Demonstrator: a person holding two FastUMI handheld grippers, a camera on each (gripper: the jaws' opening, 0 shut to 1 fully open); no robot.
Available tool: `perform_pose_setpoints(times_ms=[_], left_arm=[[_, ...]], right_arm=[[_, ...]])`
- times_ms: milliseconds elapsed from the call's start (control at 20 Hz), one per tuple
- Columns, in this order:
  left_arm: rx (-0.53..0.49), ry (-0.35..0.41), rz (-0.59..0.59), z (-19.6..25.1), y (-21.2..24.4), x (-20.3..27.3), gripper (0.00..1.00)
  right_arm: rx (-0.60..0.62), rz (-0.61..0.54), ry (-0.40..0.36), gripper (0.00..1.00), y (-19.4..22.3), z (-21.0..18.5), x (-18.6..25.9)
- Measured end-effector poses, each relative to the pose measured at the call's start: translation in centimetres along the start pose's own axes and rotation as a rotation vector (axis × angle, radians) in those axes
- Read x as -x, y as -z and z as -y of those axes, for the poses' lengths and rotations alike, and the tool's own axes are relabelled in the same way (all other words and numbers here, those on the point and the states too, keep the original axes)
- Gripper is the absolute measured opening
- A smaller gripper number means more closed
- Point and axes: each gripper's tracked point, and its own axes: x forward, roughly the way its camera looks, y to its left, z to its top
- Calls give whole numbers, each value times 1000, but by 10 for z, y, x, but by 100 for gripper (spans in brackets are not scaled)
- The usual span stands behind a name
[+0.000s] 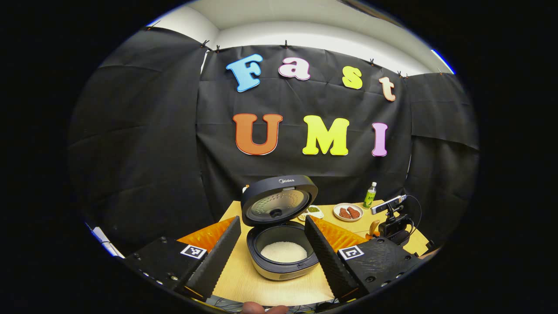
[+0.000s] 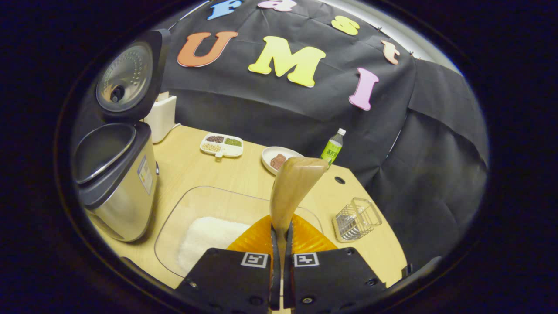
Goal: Close the left gripper, press the button to open the rice cooker; take a wooden spoon from the chopstick holder with the right hand, scoop a spoonful of rice and pour it into the rice cooker, then put the wooden spoon back into the chopstick holder.
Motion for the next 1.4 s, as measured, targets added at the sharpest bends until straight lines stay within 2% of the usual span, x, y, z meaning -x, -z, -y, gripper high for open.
perform_pose_setpoints(times_ms=[300,650,850,1100,1400], left_arm=[[2,-16,-12,-7,4,4,95],[5,-29,-21,-5,6,8,95],[3,-25,-25,5,6,5,95],[-1,-12,-27,24,3,1,95],[7,17,-14,55,-5,-7,95]], right_arm=[[-235,-41,-179,8,1,-49,6],[-622,-144,-307,8,0,-56,5],[-816,-210,-352,8,1,-48,5],[-942,-221,-387,8,0,-26,2],[-1024,-176,-393,8,-15,23,9]])
